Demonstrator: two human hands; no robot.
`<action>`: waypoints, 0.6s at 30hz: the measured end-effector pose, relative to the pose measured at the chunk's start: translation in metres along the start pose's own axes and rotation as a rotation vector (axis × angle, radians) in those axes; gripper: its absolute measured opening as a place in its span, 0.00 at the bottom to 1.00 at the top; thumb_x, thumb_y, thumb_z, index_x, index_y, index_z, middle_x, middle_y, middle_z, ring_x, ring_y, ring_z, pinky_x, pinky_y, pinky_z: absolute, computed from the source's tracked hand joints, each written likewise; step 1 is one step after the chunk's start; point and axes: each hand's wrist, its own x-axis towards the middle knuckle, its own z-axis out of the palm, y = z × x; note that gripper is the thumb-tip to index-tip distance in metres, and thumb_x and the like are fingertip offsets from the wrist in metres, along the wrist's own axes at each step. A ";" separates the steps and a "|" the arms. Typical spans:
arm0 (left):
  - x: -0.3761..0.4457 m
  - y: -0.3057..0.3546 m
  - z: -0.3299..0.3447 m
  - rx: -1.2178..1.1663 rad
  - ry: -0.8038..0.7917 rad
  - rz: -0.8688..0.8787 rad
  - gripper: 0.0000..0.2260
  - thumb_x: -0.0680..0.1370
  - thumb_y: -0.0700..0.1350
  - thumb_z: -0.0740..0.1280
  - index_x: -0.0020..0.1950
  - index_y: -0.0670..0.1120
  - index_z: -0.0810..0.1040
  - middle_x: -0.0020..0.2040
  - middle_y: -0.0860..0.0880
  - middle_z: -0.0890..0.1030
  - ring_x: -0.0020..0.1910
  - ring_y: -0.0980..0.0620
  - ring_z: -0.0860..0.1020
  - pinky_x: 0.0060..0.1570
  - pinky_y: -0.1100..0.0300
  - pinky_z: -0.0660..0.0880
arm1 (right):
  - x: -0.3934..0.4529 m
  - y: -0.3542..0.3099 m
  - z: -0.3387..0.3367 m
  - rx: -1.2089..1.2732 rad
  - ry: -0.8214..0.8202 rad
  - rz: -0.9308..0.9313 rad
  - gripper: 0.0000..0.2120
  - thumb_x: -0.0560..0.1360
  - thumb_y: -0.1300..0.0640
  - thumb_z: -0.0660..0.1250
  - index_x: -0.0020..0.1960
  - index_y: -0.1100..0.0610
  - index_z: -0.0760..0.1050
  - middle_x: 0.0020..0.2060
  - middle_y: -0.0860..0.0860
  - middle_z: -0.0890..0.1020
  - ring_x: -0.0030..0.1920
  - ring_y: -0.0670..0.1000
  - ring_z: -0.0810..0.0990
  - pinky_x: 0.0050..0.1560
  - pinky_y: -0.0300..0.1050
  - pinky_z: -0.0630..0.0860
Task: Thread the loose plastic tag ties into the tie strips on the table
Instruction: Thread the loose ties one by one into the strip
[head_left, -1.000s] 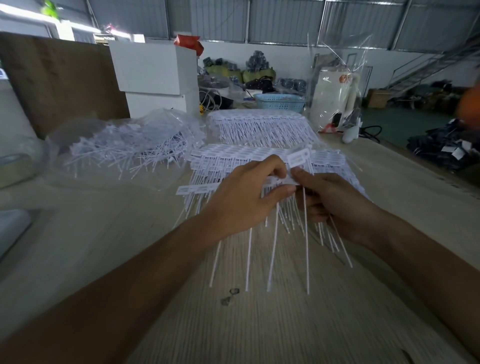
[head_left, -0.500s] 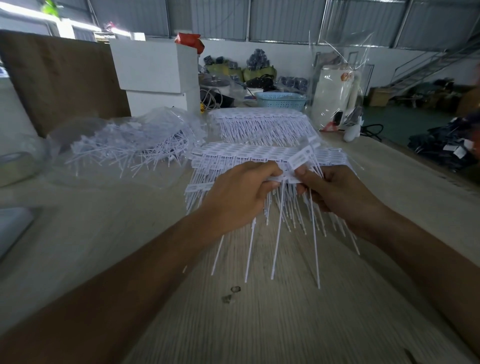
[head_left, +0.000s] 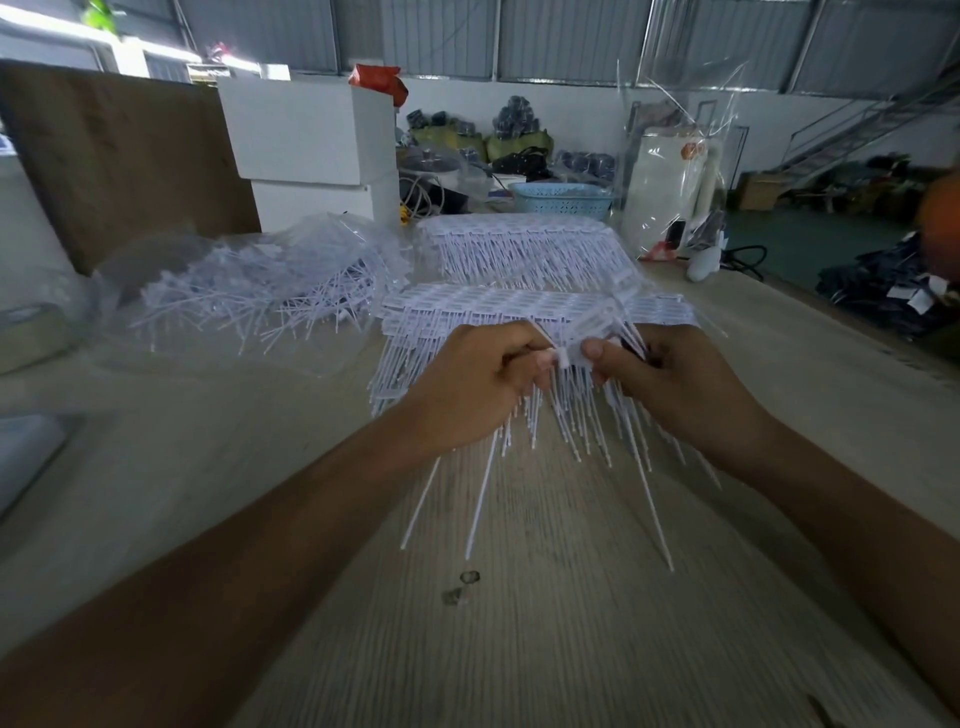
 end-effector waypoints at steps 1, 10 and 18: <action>0.001 0.002 0.000 0.002 0.019 0.015 0.06 0.81 0.42 0.67 0.51 0.43 0.83 0.41 0.55 0.83 0.39 0.63 0.81 0.43 0.66 0.76 | 0.000 0.000 -0.001 0.086 0.012 0.049 0.19 0.75 0.43 0.66 0.36 0.57 0.80 0.23 0.46 0.70 0.24 0.43 0.66 0.28 0.36 0.63; -0.001 0.004 0.004 -0.015 0.170 0.039 0.06 0.78 0.42 0.71 0.55 0.45 0.81 0.45 0.53 0.83 0.45 0.60 0.80 0.44 0.69 0.73 | 0.001 0.005 -0.007 0.441 -0.110 0.299 0.26 0.66 0.36 0.71 0.43 0.59 0.83 0.25 0.47 0.63 0.24 0.46 0.59 0.25 0.38 0.58; -0.003 0.000 0.006 0.043 0.141 0.030 0.07 0.75 0.44 0.75 0.52 0.48 0.83 0.43 0.58 0.84 0.44 0.62 0.80 0.44 0.60 0.76 | 0.003 0.006 -0.006 0.504 -0.101 0.373 0.19 0.79 0.46 0.67 0.31 0.50 0.73 0.25 0.48 0.66 0.26 0.48 0.60 0.27 0.40 0.57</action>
